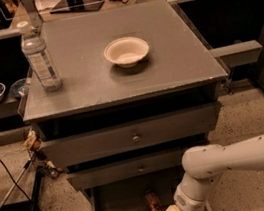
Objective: Pick coke can from bottom drawer and place on counter
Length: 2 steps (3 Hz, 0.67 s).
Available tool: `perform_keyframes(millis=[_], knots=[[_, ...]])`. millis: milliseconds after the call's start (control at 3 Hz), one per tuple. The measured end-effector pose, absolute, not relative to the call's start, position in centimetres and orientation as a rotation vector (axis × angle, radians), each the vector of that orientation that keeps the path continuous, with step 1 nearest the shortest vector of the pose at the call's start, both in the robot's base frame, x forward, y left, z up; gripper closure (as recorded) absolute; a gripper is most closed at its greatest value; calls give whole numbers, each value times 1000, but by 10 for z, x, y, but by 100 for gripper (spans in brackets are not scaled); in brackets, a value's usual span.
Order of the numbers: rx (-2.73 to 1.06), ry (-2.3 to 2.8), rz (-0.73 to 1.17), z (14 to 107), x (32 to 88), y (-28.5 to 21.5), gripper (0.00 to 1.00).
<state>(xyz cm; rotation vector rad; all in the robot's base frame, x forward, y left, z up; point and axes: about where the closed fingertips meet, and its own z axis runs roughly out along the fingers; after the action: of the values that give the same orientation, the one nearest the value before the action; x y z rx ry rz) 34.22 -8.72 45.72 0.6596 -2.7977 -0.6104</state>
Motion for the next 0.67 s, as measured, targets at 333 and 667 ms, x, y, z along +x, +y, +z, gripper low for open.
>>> perform_keyframes(millis=[333, 667], knots=[[466, -2905, -659, 444, 349, -73, 0], [398, -2941, -669, 438, 353, -67, 0]])
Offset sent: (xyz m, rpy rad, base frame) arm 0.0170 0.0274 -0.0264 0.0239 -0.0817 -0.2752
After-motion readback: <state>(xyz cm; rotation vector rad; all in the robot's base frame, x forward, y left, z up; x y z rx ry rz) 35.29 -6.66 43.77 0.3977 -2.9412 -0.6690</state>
